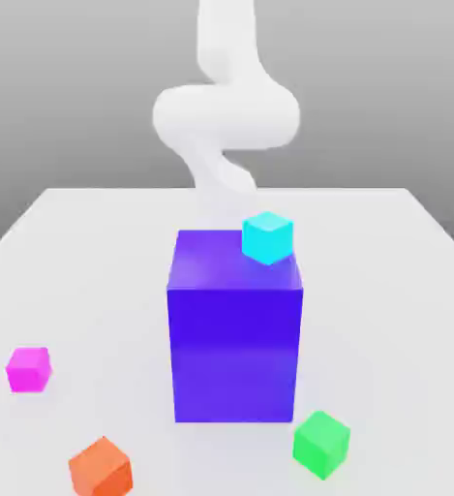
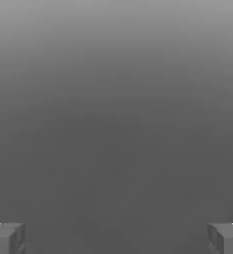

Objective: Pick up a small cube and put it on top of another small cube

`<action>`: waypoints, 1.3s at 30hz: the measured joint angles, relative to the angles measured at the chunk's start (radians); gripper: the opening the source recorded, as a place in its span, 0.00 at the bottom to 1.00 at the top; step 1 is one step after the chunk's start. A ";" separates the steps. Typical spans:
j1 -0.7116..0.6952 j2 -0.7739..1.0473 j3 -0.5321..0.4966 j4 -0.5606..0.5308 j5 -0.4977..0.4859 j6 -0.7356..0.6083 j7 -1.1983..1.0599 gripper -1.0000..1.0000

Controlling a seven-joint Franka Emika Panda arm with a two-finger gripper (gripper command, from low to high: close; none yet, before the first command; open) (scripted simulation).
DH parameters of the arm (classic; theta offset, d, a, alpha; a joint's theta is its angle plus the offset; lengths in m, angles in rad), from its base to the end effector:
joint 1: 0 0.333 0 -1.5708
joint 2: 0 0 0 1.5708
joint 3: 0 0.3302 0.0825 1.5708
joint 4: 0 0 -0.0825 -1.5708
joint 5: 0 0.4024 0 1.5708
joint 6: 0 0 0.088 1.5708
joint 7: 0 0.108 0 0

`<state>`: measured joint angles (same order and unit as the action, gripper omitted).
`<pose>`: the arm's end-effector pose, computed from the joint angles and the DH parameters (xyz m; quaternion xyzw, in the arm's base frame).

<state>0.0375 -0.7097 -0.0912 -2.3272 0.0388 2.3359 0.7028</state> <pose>0.3905 -0.0322 0.6761 -0.8665 0.3528 -0.3156 0.1583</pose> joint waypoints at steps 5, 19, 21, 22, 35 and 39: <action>0.063 0.184 -0.180 -0.056 0.095 0.074 -0.211 0.50; 0.051 0.696 -0.505 -0.206 0.401 0.269 -0.815 0.50; 0.014 0.759 -0.516 -0.229 0.418 0.303 -0.883 0.50; -0.003 0.788 -0.522 -0.242 0.418 0.322 -0.911 0.50; -0.260 1.089 -0.352 -0.253 0.603 0.546 -1.204 0.50; -0.290 1.113 -0.315 -0.245 0.637 0.560 -1.231 0.00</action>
<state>-0.2528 0.4031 -0.4061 -2.5724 0.6762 2.8955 -0.5279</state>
